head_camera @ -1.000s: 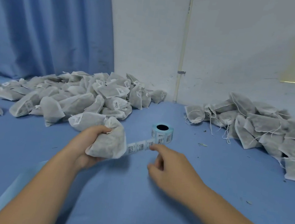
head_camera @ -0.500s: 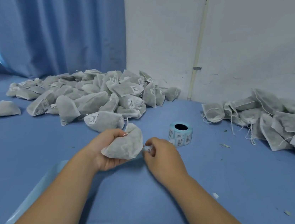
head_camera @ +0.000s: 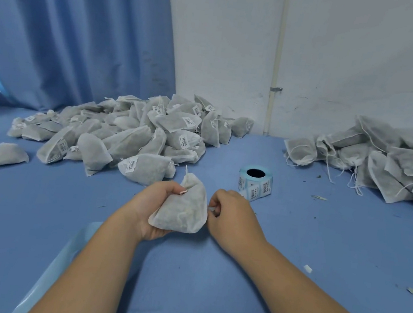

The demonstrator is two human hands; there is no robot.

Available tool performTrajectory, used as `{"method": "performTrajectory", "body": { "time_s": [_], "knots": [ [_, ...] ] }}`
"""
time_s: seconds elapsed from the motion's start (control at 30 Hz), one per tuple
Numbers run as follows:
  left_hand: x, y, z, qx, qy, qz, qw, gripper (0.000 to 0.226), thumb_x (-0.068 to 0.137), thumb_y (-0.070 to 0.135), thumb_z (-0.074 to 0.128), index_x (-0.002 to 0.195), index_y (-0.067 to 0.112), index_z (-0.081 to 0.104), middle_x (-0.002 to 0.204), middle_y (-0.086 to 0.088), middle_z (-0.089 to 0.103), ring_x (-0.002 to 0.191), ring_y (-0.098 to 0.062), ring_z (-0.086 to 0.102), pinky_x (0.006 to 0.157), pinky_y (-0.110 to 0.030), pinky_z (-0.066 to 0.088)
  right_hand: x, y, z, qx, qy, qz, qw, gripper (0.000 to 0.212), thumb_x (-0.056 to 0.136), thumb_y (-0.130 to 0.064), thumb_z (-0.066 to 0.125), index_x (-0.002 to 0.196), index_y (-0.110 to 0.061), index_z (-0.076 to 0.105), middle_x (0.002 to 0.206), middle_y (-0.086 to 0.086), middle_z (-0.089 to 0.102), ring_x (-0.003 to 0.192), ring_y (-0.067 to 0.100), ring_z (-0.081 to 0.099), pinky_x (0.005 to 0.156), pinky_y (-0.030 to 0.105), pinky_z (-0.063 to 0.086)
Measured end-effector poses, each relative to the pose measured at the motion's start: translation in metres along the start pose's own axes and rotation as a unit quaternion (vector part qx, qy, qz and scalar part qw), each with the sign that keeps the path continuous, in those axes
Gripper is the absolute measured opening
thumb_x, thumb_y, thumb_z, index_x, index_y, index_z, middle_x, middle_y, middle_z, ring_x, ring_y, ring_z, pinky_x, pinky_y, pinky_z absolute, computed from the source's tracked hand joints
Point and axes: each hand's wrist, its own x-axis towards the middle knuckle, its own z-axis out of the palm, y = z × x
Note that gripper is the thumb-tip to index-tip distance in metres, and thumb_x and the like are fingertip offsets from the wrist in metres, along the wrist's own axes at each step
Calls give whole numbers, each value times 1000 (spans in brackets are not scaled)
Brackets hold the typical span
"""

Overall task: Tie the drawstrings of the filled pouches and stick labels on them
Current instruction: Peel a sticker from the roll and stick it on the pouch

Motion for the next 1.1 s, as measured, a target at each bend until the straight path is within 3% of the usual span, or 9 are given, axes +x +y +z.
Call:
{"method": "performTrajectory", "body": {
  "time_s": [0.1,0.17,0.3,0.4,0.57,0.9,1.1],
  "knots": [
    [1,0,1,3,-2,0,1000,32,91,13,50,118,1,60,128,-21,62,129,-35,53,112,-42,39,0,-1,0,-3,-1,6,1000,9,87,-24,56,83,-21,48,90,-2,48,83,18,51,72,33,45],
    [-1,0,2,7,-2,2,1000,28,91,13,50,114,1,61,118,-19,65,125,-34,57,103,-39,45,-1,-1,-1,2,-5,6,1000,11,87,-25,58,83,-22,49,90,-2,49,83,18,51,72,33,45],
    [-5,0,1,15,11,1,1000,18,91,15,53,99,4,64,92,-11,70,84,-23,70,66,-27,56,-1,-1,-2,10,-6,3,1000,14,86,-29,61,82,-21,49,87,-3,49,83,18,51,70,31,44],
    [-5,0,0,20,12,-2,1000,15,91,14,52,91,5,64,79,-9,71,65,-20,71,53,-22,56,0,-1,-2,7,-11,1,1000,15,86,-28,61,82,-21,49,89,-1,50,85,18,51,71,30,44],
    [-1,-2,-1,38,-11,4,999,19,91,16,52,91,5,67,83,-10,71,69,-21,72,59,-24,57,1,-2,-3,0,-23,1,1000,14,86,-23,61,81,-18,49,92,3,52,86,22,53,77,34,46],
    [0,-2,-1,44,-14,8,999,19,90,14,53,86,3,68,77,-11,72,62,-23,72,50,-26,56,2,-3,-2,-4,-28,-6,1000,14,86,-15,58,76,-16,48,90,4,51,82,24,54,73,34,46],
    [0,-2,-2,35,2,18,999,19,90,14,53,96,3,68,90,-14,73,71,-24,73,65,-30,59,0,-3,0,6,-19,2,1000,8,85,-16,55,78,-17,51,89,3,52,81,21,53,72,35,47]
  ]
}}
